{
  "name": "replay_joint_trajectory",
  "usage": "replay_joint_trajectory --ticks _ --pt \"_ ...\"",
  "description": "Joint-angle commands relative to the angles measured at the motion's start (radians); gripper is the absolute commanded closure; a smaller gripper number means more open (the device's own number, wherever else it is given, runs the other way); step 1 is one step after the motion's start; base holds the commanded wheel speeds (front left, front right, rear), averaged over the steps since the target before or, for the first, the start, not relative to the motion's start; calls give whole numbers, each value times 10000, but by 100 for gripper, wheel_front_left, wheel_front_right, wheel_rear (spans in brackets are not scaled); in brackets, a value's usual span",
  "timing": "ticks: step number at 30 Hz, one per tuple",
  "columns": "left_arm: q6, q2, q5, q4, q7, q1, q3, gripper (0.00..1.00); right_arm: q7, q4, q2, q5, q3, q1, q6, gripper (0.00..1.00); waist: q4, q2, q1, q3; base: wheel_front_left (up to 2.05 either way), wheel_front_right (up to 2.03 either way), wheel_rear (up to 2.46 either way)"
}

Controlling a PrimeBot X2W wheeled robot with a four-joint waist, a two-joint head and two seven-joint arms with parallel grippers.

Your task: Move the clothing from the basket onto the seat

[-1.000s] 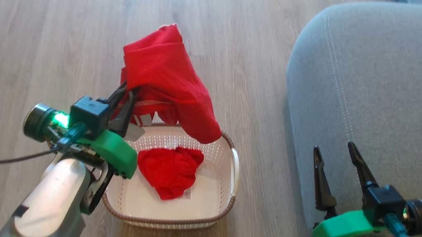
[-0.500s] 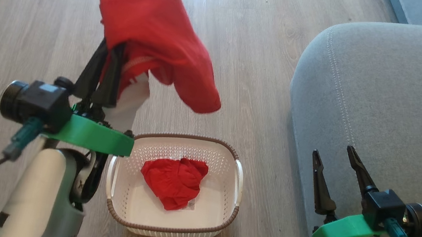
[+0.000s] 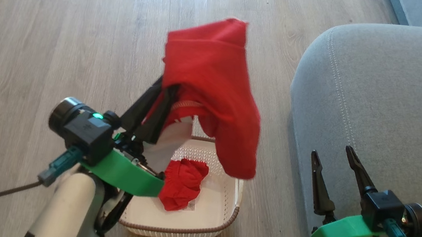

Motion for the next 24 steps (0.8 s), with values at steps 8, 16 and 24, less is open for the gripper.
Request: replay_joint_trajectory --ticks 8,16,24 --pt "-85 -2 1 -249 -53 -234 103 100 -65 -400 15 3 406 -125 -2 0 -22 0 1 64 0 0 0" --pt "-55 -4 10 -165 -53 -310 173 100 -65 -1449 -559 726 1764 -230 -2 0 -90 0 1 95 0 0 0" --pt "-56 -4 161 60 -53 -341 262 100 -65 -2595 -1643 1285 3284 -300 -2 0 -137 0 1 71 0 0 0"
